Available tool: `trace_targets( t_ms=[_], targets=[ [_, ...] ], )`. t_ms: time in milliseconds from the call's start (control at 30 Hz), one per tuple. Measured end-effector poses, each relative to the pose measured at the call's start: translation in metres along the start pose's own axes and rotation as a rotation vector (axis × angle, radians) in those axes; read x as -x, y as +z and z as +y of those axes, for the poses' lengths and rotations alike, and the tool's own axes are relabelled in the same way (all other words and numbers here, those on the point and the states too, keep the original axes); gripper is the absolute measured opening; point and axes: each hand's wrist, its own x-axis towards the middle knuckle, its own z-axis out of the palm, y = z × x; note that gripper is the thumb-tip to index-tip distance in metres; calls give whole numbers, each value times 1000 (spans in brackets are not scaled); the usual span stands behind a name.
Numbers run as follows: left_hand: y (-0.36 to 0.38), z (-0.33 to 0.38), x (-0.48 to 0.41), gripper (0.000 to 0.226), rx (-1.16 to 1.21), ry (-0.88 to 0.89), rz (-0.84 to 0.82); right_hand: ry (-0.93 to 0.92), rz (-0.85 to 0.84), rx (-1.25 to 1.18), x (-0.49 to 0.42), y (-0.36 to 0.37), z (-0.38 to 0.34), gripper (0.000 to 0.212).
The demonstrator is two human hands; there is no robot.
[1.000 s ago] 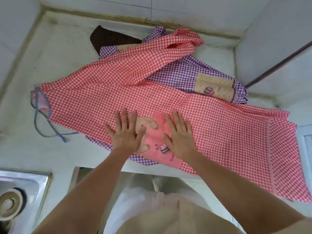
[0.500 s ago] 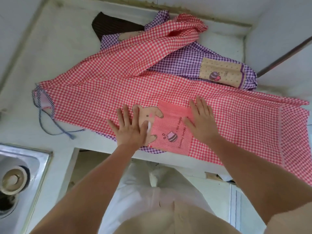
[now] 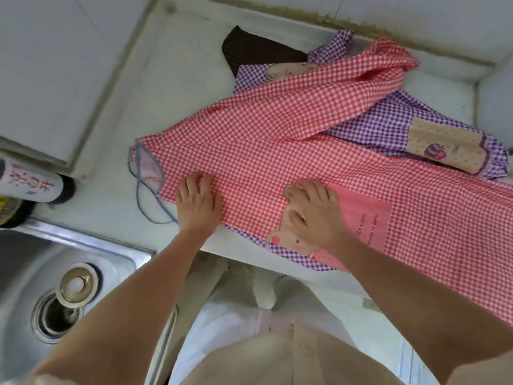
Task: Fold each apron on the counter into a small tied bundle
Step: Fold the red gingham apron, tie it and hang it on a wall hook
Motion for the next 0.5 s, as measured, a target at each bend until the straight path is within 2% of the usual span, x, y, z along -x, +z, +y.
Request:
trace_targets(
  t_ms=[67, 133, 200, 300, 367, 500],
  targets=[
    [-12, -18, -13, 52, 24, -34, 72, 40, 75, -52, -25, -8, -13, 39],
    [-24, -31, -26, 40, 71, -157, 175, -22, 76, -143, -50, -11, -33, 38],
    [-35, -41, -36, 43, 92, -324, 220, -122, 46, -210, -69, -7, -56, 36],
    [-48, -62, -47, 58, 116, -532, 198, -186, -66, -193, -87, 2, -86, 44],
    [-50, -65, -51, 58, 107, -549, 139, -170, -67, -164, -87, 5, -86, 45],
    [-54, -83, -63, 33, -8, -455, 87, -182, -14, -228, -92, 8, -78, 38]
  ],
)
